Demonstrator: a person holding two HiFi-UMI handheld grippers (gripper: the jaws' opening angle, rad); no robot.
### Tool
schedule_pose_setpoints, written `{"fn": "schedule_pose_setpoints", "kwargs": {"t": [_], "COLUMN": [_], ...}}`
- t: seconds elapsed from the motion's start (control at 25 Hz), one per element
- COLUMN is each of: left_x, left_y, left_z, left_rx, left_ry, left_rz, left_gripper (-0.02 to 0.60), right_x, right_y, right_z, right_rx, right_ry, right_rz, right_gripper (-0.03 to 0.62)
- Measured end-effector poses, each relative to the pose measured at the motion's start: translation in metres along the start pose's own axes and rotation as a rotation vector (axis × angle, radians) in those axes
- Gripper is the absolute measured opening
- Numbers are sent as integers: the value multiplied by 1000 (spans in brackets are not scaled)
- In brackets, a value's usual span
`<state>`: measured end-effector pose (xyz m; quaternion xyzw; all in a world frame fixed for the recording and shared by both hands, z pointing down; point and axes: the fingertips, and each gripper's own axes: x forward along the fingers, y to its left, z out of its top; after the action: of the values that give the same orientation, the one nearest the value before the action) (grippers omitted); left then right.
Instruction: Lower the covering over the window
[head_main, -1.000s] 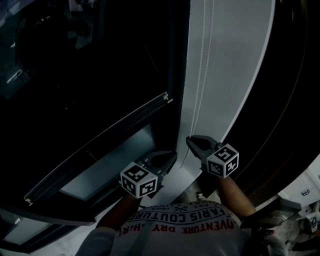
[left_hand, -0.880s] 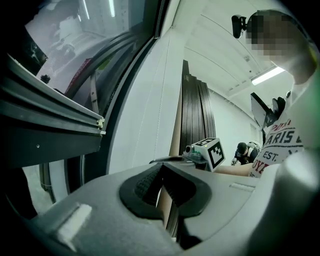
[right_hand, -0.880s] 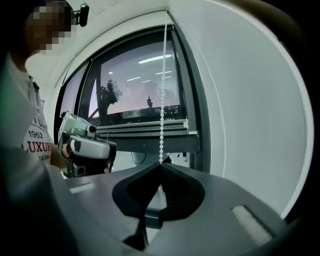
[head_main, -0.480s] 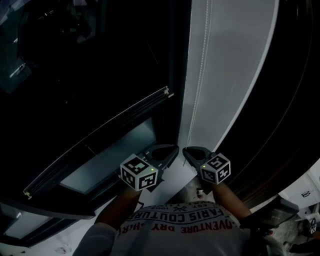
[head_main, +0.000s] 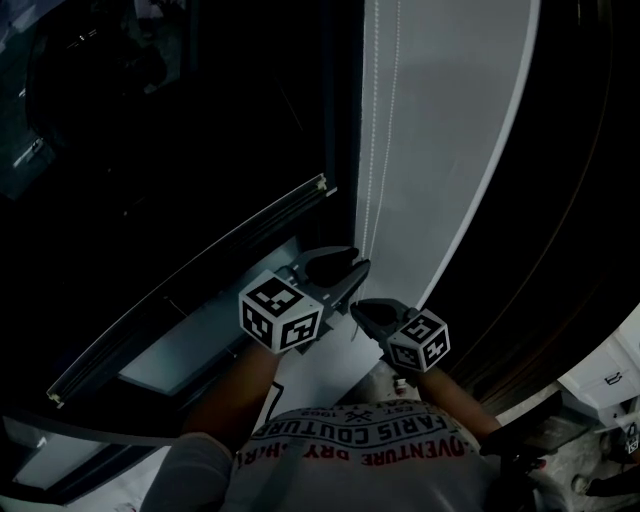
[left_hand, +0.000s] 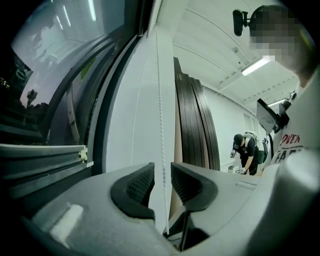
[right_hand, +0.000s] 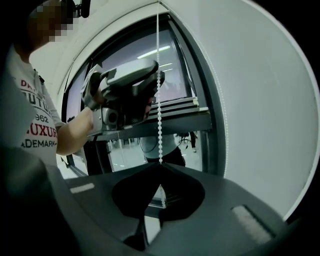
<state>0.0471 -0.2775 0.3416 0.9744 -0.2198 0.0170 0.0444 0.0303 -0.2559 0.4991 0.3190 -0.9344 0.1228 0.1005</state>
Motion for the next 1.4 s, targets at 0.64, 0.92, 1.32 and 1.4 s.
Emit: {"fn": "schedule_pose_setpoints", "kwargs": {"t": [0.64,0.92,1.32,1.4], "left_x": [-1,-1,1,0], "left_y": [4,3,4,3], "left_z": [22,-26,-103,-110], "left_rx": [28,-32,-112,-119], "left_ry": [-49,15,97,99], "left_rz": [-3,-8,30,30], "left_gripper": [18,20,21,21], "right_x": [6,8,10,8], "right_y": [4,3,8,11], "right_z": [5,-42,-112,-119], "right_rx": [46,119,135,144], "right_ry": [-23,78,238,251], "right_rz": [34,60,59,69], "right_gripper": [6,6,7,8]}}
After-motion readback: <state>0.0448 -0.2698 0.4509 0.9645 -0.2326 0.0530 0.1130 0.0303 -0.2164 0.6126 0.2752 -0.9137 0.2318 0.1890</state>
